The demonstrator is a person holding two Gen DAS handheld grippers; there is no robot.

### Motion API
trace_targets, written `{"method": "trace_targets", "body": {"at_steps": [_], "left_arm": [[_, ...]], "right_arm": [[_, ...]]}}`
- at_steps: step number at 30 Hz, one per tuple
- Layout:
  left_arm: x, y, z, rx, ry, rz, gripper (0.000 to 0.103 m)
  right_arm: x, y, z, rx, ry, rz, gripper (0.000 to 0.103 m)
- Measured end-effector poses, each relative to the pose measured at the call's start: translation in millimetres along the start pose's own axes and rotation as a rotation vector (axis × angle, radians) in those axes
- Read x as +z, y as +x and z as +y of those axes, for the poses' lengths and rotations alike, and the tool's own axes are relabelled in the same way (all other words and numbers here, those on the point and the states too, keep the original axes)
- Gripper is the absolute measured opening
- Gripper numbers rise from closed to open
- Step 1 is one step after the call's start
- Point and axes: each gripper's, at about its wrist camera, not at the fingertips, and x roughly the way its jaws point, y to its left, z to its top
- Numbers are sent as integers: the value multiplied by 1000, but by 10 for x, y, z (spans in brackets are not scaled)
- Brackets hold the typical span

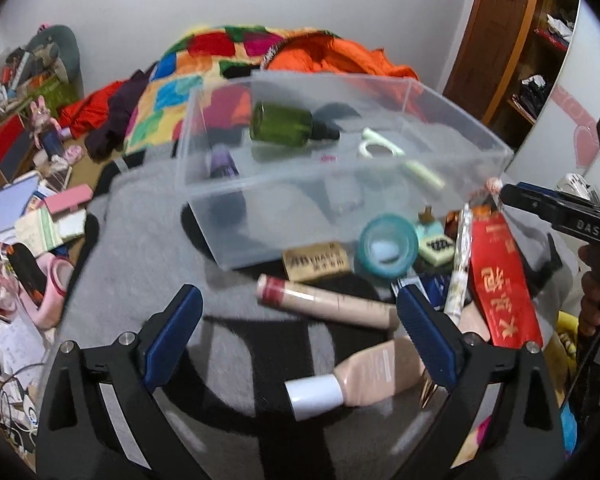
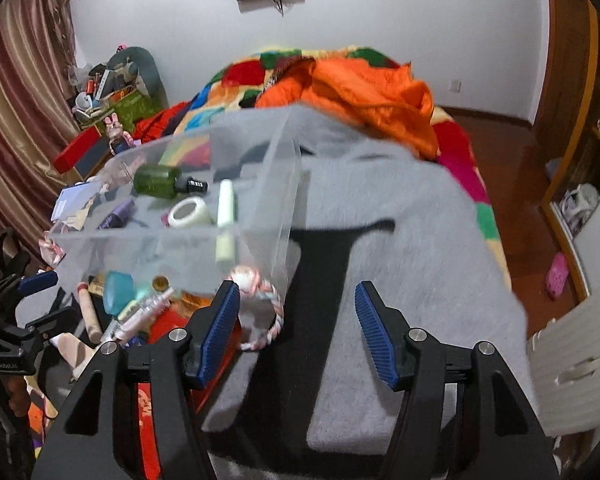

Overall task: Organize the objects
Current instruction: 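Grasp the beige red-capped tube with the left tool while the right tool grasps the pink braided bracelet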

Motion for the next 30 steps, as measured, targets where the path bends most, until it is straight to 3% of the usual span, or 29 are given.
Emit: {"method": "trace_targets", "body": {"at_steps": [8, 14, 21, 25, 30], "left_arm": [[-80, 102, -77, -47, 12, 35, 99], [-54, 174, -97, -63, 13, 46, 99], [-38, 220, -122, -57, 24, 48, 103], [-6, 262, -88, -46, 11, 53, 103], [-28, 252, -76, -26, -7, 23, 102]], "right_arm": [[-100, 118, 55, 67, -12, 39, 17], [-148, 62, 12, 45, 6, 15, 7], [-104, -236, -58, 25, 8, -60, 6], [-86, -216, 9, 36, -37, -31, 7], [-99, -46, 53, 14, -47, 2, 24]]}}
